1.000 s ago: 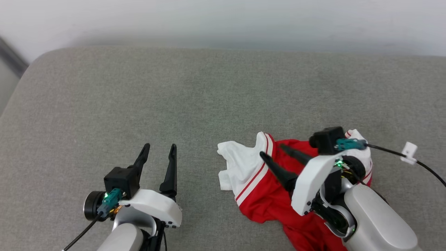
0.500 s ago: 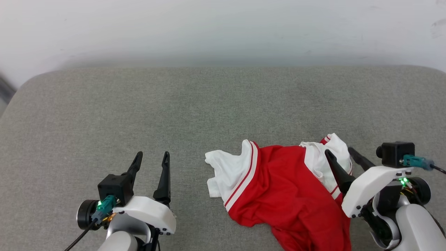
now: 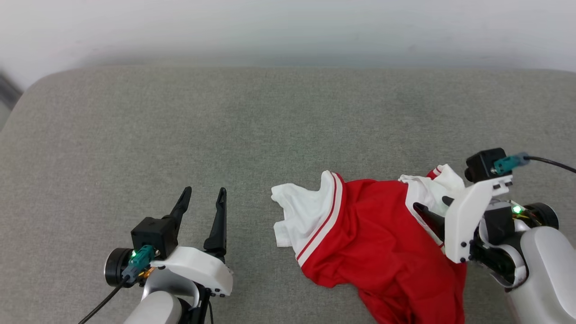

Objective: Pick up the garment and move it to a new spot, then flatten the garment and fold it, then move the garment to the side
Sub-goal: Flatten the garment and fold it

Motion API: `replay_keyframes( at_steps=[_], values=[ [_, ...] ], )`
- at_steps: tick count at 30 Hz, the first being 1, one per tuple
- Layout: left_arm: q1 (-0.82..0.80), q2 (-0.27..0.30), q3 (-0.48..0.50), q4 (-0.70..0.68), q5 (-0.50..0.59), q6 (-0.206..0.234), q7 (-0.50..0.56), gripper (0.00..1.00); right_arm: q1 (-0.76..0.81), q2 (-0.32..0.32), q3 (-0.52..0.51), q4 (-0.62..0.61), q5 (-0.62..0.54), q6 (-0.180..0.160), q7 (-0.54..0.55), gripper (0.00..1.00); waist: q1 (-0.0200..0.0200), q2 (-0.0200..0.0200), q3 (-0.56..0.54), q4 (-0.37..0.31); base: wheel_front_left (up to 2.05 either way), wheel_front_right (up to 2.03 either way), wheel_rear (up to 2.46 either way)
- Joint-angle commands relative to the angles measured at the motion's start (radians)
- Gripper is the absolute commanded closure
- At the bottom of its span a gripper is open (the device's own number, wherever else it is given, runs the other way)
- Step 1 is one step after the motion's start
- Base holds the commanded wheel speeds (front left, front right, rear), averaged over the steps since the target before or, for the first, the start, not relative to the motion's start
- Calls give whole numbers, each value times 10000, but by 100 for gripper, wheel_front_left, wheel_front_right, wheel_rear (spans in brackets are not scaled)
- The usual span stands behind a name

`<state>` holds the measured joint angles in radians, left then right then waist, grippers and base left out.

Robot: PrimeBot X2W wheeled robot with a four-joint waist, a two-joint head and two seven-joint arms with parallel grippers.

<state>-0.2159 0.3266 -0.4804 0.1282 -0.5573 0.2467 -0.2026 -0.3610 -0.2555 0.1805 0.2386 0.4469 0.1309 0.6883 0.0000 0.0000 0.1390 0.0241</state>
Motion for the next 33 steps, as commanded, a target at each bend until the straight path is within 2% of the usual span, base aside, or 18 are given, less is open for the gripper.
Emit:
replay_keyframes(
  at_steps=[1,3,4,5,6,12,15,24,30,31,32,33],
  values=[
    [-122,-28,-1,25,36,-21,-56,0,-151,-58,61,99,-68,-3,-2,0,0,0,82,61,0,0,0],
    [-184,-36,9,60,24,-36,-77,0,-326,-92,103,427,-140,-3,182,2,0,0,140,87,0,0,0],
    [-187,-42,21,83,12,-36,-98,0,-407,-96,129,527,-182,-3,230,56,0,0,159,95,0,0,0],
    [-178,-50,29,105,1,-35,-115,0,-496,-100,136,585,-175,-3,232,91,0,0,170,103,0,0,0],
    [-160,-46,40,130,-15,-34,-121,0,-526,-149,113,625,-197,-3,233,100,0,0,172,105,0,0,0],
    [10,9,157,175,-77,58,-218,0,-315,-279,-416,228,-194,-3,-116,100,0,0,109,-88,0,0,0],
    [29,34,141,157,-75,98,-207,0,-6,-210,-1135,-95,-186,-3,-337,100,0,0,29,-205,0,0,0],
    [43,158,137,69,-108,130,-162,0,1676,805,-4295,-430,-560,-2,-1021,100,0,0,-65,-383,0,0,0],
    [193,271,157,8,-166,187,-92,0,2524,1433,-4802,-485,-842,-2,-2068,100,0,0,-130,-493,0,0,0],
    [221,284,163,3,-171,206,-83,0,2571,1494,-4734,-501,-862,-2,-2391,96,0,0,-156,-516,0,0,0],
    [244,289,160,-5,-165,223,-76,0,2634,1509,-4639,-502,-922,-2,-2705,28,0,0,-185,-532,0,0,0],
    [257,297,155,-24,-158,238,-69,0,2677,1535,-4549,-505,-932,-3,-3052,0,0,0,-206,-541,0,0,0]
  ],
)
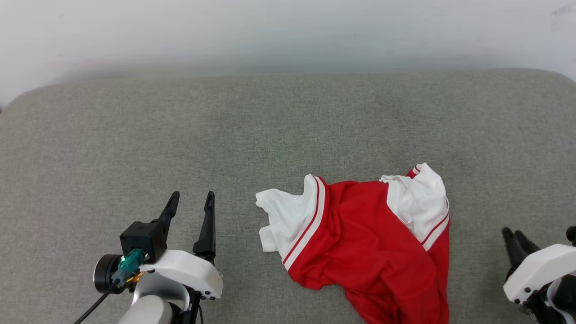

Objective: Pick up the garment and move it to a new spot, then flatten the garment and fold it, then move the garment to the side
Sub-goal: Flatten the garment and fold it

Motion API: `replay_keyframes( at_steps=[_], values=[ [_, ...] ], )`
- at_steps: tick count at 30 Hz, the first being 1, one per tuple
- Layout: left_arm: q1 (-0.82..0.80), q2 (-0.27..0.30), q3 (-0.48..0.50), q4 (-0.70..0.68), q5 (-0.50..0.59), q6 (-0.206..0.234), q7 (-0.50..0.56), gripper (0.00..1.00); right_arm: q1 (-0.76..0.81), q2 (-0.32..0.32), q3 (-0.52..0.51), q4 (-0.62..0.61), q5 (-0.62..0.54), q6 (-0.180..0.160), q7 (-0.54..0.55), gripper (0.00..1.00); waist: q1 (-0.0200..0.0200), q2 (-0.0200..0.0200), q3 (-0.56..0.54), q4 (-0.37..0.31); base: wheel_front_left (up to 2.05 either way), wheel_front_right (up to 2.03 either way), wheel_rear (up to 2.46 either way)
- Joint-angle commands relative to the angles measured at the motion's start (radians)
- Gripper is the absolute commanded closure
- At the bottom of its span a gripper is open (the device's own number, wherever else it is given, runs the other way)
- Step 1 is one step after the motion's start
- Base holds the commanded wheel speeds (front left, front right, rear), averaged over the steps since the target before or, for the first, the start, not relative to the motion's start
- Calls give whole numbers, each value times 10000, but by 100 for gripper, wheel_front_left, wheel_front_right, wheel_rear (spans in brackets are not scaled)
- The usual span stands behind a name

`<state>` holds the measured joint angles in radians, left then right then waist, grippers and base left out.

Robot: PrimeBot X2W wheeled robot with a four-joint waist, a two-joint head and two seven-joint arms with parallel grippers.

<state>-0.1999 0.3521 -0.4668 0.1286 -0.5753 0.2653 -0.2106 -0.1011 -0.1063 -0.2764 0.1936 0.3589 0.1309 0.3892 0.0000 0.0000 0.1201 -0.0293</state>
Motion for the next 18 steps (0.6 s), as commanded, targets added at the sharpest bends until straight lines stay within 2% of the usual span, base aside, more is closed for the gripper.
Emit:
replay_keyframes(
  at_steps=[1,6,9,13,18],
  values=[
    [109,46,17,-38,10,70,15,0,108,46,117,-62,-70,-3,-402,0,0,0,-46,-14,0,0,0],
    [196,61,-20,-67,-37,88,61,0,77,46,643,-266,-380,-3,-2362,0,0,0,-235,-6,0,0,0],
    [263,71,-24,-90,-66,140,79,0,67,22,994,-271,-528,-3,-2950,0,0,0,-340,4,0,0,0],
    [301,73,-57,-123,-70,174,107,0,-184,-178,1437,-114,-378,-3,-2644,0,0,0,-460,34,0,0,0],
    [232,47,-138,-167,-65,144,127,0,-815,-689,2339,82,126,-3,-991,0,0,0,-487,199,0,0,0]
  ],
)
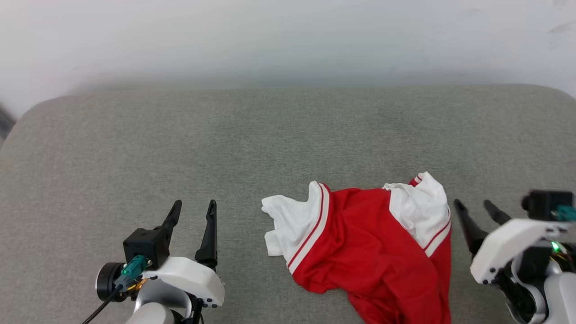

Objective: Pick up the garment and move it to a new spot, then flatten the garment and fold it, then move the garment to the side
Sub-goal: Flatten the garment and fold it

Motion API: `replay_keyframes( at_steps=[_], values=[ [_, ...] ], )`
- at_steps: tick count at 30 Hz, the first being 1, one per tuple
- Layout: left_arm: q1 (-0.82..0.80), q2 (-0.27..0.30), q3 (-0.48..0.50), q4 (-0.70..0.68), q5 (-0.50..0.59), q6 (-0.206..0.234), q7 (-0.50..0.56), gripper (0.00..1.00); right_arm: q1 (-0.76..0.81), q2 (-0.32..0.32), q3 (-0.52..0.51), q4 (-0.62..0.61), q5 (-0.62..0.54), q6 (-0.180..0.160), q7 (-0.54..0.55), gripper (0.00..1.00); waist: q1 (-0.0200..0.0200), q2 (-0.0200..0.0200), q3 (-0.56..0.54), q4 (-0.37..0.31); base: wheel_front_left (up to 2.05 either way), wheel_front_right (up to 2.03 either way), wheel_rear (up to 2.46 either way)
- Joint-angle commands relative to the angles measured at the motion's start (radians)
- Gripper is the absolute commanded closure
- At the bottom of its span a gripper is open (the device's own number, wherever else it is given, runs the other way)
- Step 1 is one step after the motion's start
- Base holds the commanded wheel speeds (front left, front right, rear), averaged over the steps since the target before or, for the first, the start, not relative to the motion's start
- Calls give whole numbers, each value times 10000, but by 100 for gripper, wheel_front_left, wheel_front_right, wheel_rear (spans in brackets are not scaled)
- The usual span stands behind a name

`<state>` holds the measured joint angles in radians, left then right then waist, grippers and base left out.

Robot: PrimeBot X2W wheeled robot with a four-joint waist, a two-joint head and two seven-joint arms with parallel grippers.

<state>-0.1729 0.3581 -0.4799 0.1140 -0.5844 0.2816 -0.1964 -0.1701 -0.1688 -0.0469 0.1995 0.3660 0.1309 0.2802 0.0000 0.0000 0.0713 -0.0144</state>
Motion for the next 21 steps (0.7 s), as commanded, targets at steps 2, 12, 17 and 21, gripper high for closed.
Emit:
replay_keyframes(
  at_steps=[2,12,17,21],
  values=[
    [-85,-36,-32,-39,29,-24,-27,0,-404,-286,485,92,258,-3,1119,0,0,0,50,168,0,0,0],
    [-392,-178,-111,70,49,-147,-189,0,-1807,-1110,2232,537,1023,-3,4526,0,0,0,556,841,0,0,0],
    [-459,-266,-123,215,32,-171,-284,0,-2213,-1206,2619,1334,1084,-3,4930,0,0,0,682,997,0,0,0],
    [-487,-289,-106,281,14,-185,-320,0,-2376,-1239,2706,1696,1084,-3,4945,54,0,0,707,1010,0,0,0]
  ],
)
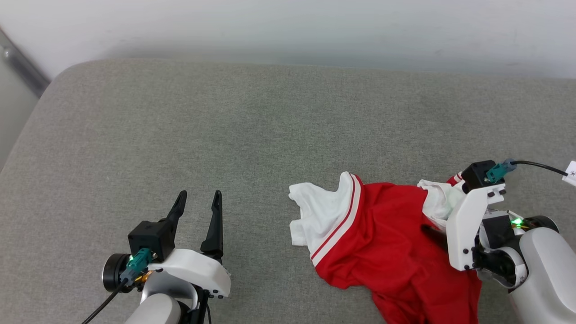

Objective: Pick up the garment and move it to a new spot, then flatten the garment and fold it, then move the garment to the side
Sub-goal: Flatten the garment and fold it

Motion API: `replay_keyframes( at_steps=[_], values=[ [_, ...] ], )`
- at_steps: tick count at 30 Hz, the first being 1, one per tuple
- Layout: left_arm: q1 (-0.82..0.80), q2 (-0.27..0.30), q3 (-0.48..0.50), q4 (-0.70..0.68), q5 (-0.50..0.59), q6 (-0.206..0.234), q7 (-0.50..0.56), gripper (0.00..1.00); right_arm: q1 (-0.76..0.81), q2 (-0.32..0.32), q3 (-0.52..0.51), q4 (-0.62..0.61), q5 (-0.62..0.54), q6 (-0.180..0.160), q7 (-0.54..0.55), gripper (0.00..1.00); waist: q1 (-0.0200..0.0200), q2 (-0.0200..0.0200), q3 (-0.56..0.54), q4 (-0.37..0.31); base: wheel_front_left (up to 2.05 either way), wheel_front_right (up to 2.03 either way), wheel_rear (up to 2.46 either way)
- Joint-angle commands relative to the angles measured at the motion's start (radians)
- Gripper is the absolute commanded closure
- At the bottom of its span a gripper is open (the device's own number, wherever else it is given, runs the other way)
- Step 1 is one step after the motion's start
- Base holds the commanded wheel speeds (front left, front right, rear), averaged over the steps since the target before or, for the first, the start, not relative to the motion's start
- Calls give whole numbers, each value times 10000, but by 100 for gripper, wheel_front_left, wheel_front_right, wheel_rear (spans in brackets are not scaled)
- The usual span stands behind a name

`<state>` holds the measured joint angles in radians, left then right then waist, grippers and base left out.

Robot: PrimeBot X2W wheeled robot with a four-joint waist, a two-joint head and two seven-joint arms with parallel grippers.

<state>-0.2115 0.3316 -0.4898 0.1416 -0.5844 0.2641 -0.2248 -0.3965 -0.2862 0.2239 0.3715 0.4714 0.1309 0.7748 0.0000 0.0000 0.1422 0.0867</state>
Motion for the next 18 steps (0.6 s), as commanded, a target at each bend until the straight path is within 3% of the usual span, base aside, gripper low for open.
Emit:
replay_keyframes(
  at_steps=[1,10,18],
  values=[
    [-89,-21,14,16,5,-2,-55,0,-171,-71,-1,36,53,-3,-63,100,0,0,0,-22,0,0,0],
    [29,63,103,101,-70,20,-129,0,-104,-175,-885,-80,253,-3,-806,100,0,0,-141,-445,0,0,0],
    [140,117,65,47,-72,81,-96,0,1256,640,-3904,170,828,-3,-1831,100,0,0,-288,-728,0,0,0]
  ],
)
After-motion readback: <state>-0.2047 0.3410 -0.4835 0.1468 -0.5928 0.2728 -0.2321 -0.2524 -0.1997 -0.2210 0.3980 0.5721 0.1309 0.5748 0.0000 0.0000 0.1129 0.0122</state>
